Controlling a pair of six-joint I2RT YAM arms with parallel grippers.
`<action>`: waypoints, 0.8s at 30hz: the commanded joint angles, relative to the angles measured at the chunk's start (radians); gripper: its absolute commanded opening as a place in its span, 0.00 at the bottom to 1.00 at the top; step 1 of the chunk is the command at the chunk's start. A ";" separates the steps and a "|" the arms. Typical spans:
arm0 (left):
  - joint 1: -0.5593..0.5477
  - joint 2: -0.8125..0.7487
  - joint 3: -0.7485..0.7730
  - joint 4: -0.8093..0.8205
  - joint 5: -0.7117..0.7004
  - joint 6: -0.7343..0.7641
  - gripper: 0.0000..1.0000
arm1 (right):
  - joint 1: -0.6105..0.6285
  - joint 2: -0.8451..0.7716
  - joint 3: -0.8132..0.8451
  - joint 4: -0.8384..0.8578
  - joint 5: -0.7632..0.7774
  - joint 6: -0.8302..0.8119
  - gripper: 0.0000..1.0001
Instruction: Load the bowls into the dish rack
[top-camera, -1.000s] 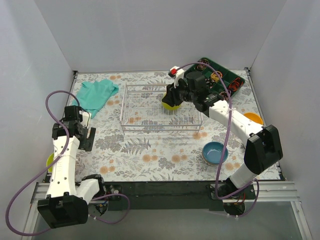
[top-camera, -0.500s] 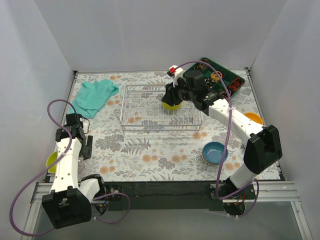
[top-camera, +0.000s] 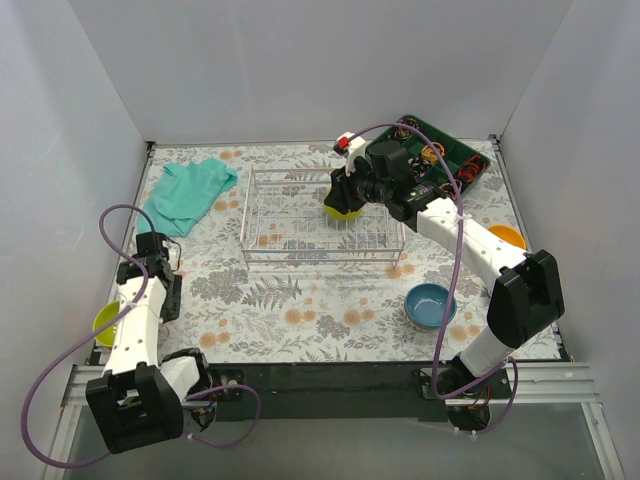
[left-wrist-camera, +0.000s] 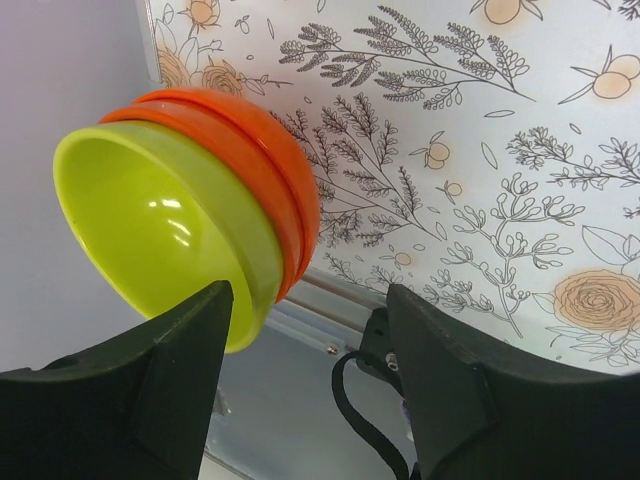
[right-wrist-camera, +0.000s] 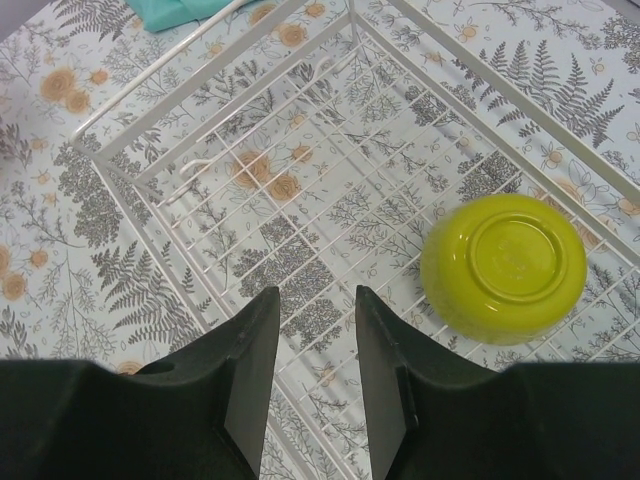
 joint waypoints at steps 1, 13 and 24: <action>0.009 0.012 -0.037 0.088 -0.036 0.040 0.63 | -0.001 -0.017 0.007 0.016 0.021 -0.035 0.45; 0.009 0.043 -0.049 0.138 -0.035 0.077 0.38 | -0.001 -0.033 -0.018 0.014 0.044 -0.047 0.45; 0.009 0.032 -0.083 0.131 -0.045 0.077 0.13 | -0.001 -0.045 -0.032 0.017 0.051 -0.052 0.45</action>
